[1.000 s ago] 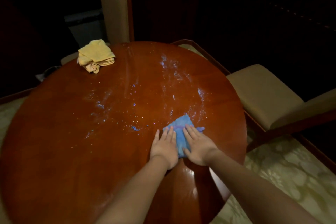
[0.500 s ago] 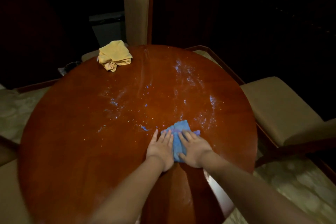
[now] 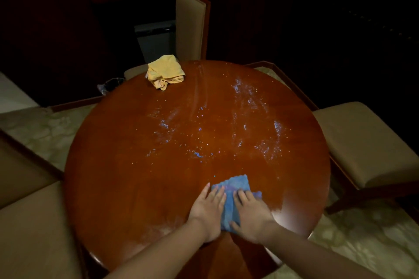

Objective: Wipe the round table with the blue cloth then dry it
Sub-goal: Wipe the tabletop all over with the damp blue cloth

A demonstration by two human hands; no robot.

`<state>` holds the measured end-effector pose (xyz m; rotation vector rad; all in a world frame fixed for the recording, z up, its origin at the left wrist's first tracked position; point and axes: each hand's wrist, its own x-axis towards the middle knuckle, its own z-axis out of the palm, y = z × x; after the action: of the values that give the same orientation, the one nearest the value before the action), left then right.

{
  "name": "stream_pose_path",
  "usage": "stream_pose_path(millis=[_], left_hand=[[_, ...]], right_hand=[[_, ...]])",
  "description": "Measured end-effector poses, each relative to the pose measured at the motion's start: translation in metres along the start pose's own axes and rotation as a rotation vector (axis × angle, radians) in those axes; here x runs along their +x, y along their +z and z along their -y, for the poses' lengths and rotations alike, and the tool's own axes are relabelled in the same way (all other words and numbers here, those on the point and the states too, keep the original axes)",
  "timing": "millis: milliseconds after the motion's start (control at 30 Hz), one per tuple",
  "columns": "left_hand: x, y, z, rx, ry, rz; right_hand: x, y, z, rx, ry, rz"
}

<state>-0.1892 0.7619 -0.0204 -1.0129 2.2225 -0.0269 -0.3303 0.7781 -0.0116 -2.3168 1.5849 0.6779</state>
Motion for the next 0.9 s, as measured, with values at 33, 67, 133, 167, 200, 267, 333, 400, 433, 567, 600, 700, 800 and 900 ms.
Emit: stream_pose_path(millis=[33, 67, 133, 167, 200, 267, 333, 400, 433, 567, 600, 700, 800, 900], left_hand=[[0.001, 0.001, 0.004, -0.009, -0.013, 0.007], [0.003, 0.001, 0.011, -0.011, -0.026, 0.018], [0.011, -0.001, 0.027, -0.02, -0.052, 0.037], [0.017, -0.002, 0.037, -0.028, -0.067, 0.04], [0.023, -0.003, 0.047, -0.04, -0.086, 0.042], [0.034, -0.006, 0.064, -0.065, -0.113, 0.035], [0.034, -0.007, 0.069, -0.075, -0.101, 0.022], [0.024, -0.004, 0.06, -0.061, -0.051, 0.009], [0.016, 0.0, 0.054, -0.047, -0.017, 0.012], [0.006, 0.01, 0.053, -0.09, 0.016, 0.031], [0.012, 0.008, 0.059, -0.107, 0.006, 0.034], [0.032, -0.005, 0.075, -0.165, -0.046, 0.044], [0.037, -0.01, 0.076, -0.144, -0.045, 0.051], [0.024, -0.006, 0.056, -0.077, 0.027, 0.034]], right_hand=[[0.005, -0.003, 0.003, -0.008, -0.007, -0.009], [0.012, -0.008, 0.005, -0.013, -0.014, -0.018], [0.028, -0.017, 0.007, -0.006, -0.016, -0.033], [0.039, -0.022, 0.006, -0.002, -0.011, -0.043], [0.048, -0.027, 0.006, -0.006, -0.001, -0.052], [0.065, -0.038, 0.004, -0.013, 0.022, -0.052], [0.069, -0.043, 0.007, -0.013, 0.033, -0.042], [0.056, -0.038, 0.013, -0.001, 0.016, -0.029], [0.047, -0.032, 0.016, 0.004, -0.003, -0.021], [0.034, -0.022, 0.019, -0.027, -0.026, -0.011], [0.043, -0.027, 0.016, -0.031, -0.013, -0.018], [0.07, -0.042, 0.011, -0.014, 0.035, -0.049], [0.07, -0.038, 0.009, 0.041, 0.071, -0.052], [0.035, -0.017, 0.009, 0.072, 0.063, -0.102]])
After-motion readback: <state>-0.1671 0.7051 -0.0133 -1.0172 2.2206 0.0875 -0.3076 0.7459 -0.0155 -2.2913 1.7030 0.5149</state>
